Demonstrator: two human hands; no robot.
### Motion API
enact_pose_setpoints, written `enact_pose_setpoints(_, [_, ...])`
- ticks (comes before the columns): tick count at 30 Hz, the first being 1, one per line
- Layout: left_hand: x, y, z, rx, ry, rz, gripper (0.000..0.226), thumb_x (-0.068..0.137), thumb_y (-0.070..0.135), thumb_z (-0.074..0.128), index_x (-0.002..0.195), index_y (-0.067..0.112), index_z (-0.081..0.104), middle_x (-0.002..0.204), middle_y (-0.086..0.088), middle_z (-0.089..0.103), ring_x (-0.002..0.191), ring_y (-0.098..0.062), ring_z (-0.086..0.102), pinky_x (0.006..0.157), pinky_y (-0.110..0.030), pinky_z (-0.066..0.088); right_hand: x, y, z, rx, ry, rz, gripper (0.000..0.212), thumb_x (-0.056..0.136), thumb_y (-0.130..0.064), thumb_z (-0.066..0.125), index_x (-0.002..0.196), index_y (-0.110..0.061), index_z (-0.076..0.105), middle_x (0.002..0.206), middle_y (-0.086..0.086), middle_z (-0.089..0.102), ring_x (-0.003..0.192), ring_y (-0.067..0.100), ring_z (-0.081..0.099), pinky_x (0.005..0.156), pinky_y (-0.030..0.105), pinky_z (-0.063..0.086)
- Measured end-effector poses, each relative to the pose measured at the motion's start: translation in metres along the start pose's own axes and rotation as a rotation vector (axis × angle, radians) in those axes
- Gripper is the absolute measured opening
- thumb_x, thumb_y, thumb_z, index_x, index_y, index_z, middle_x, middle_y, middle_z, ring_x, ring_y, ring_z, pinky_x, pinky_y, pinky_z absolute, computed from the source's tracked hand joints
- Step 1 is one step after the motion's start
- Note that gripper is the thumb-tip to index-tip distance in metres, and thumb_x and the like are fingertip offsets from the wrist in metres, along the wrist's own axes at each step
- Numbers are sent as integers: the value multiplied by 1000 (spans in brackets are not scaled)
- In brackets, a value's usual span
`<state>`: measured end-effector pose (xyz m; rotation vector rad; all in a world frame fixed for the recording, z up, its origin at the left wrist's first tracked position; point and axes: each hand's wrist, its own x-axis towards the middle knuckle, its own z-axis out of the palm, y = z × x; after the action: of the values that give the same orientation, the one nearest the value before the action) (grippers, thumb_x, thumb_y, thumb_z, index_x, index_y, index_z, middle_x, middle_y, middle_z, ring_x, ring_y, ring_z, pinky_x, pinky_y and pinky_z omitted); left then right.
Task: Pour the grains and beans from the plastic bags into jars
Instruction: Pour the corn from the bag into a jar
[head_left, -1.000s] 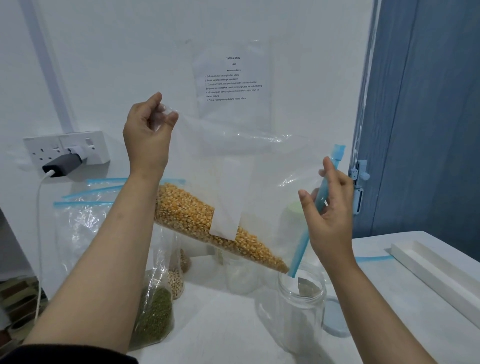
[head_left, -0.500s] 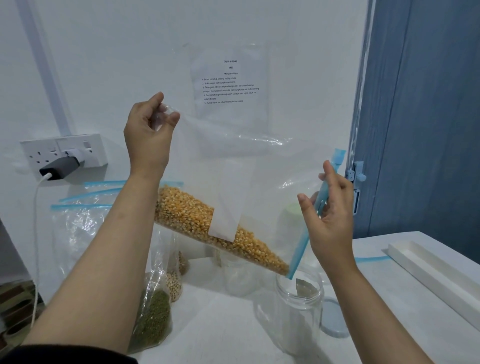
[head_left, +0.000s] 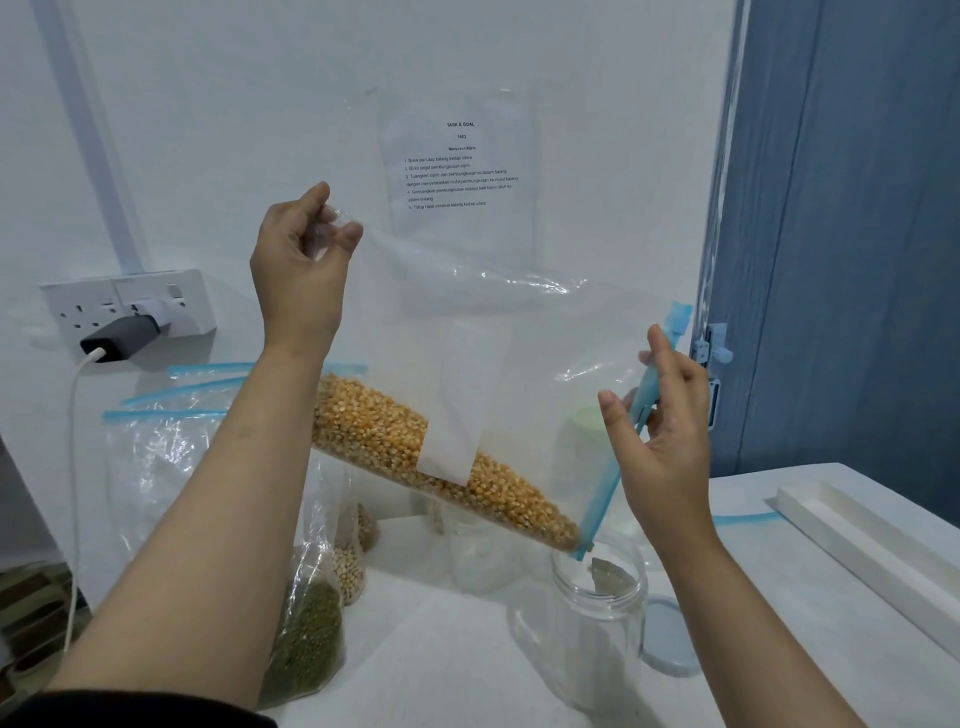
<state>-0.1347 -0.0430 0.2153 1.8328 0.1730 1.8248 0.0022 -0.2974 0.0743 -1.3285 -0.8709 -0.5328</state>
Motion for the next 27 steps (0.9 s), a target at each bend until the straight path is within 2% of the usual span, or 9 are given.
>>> enact_pose_setpoints(7, [1,0,0,2,5,5,45,89,15,71,132,8,58,106,-2,58,91,5,59,94,-19,48,1,0,-1,1,-4,1,62,97,-17,62,153,-23,35,128,-6,39,122,6,47,94,11,44])
enact_pose_setpoints(11, [0,-2,0,4,6,3,45,89,16,72,132,7,58,103,4,58,90,5,59,94,-19,48,0,-2,0,7,-8,6,61,98,-15,61,153,-24,35,126,-6,40,120,4,47,94,10,44])
enact_pose_setpoints(16, [0,-2,0,8,4,15,44,90,14,71,131,8,58,102,6,57,90,7,59,94,-18,48,0,-3,1,30,-10,11,58,100,-11,56,152,-27,35,124,-22,37,125,0,44,105,24,46])
enact_pose_setpoints(19, [0,-1,1,7,3,24,43,90,14,71,131,8,59,101,9,56,90,7,58,93,-18,48,0,-5,0,39,-5,17,58,100,-10,56,152,-28,36,124,-22,37,125,0,44,105,26,46])
enact_pose_setpoints(23, [0,0,3,0,-5,29,42,89,15,71,129,14,59,100,10,56,89,6,57,91,-17,47,0,-5,-2,32,3,19,58,100,-10,57,150,-29,36,123,-23,38,123,-1,45,104,22,47])
enact_pose_setpoints(27, [-1,0,4,-22,-9,26,42,89,15,71,128,20,57,102,4,57,91,0,58,92,-19,47,0,-4,-2,27,5,13,58,100,-9,57,149,-31,36,123,-24,38,123,-4,45,101,15,45])
